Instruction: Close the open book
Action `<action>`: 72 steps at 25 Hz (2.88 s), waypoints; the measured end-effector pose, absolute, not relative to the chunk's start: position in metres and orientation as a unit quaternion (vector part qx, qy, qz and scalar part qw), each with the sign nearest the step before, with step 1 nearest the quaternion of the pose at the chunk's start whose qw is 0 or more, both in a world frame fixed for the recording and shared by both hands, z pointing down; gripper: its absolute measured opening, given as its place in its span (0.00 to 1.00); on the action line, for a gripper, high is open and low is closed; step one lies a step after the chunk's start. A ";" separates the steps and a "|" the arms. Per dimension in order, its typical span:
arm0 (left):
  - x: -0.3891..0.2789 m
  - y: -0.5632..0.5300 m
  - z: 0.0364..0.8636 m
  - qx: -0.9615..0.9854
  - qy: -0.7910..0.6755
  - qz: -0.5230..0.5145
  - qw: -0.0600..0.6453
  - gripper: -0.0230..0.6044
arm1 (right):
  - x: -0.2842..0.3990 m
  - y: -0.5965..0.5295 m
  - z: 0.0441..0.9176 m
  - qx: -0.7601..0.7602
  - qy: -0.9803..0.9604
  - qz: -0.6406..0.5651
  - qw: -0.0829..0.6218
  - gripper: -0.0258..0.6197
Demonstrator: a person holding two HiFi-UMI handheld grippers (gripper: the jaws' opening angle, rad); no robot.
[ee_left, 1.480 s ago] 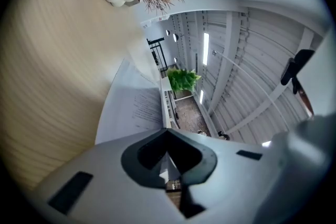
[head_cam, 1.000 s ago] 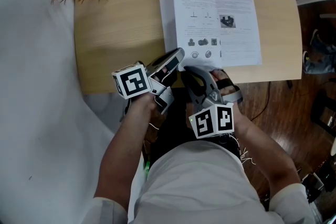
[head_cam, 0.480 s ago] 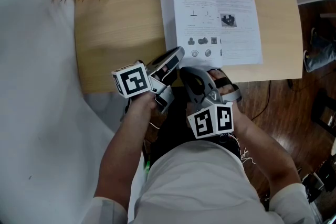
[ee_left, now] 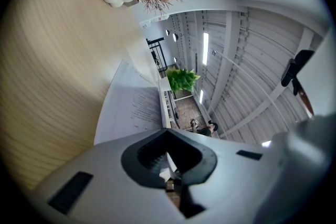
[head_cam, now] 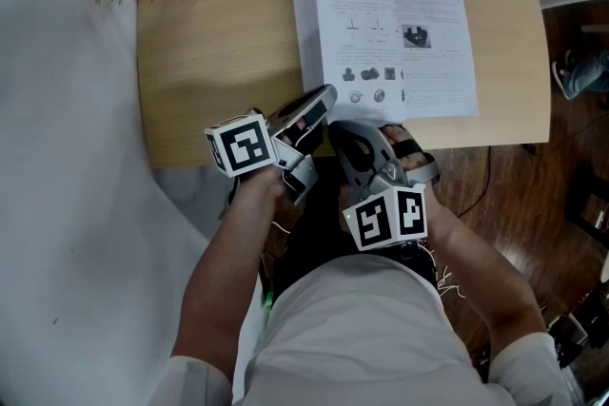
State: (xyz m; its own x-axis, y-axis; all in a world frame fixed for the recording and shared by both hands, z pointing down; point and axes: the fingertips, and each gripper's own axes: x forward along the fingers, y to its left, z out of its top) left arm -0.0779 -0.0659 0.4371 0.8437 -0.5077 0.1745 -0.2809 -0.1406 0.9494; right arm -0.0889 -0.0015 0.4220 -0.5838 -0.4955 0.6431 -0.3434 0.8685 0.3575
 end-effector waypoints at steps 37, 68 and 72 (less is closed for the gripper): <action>-0.078 -0.066 0.436 0.754 -0.258 -0.093 0.597 0.03 | -0.085 -0.004 0.413 0.243 -0.905 -0.038 0.347 0.05; -0.075 -0.067 0.428 0.771 -0.228 -0.097 0.586 0.03 | -0.069 -0.014 0.404 0.229 -0.924 0.199 0.232 0.04; -0.072 -0.068 0.421 0.776 -0.218 -0.111 0.581 0.04 | -0.066 -0.017 0.397 0.233 -0.924 0.223 0.207 0.04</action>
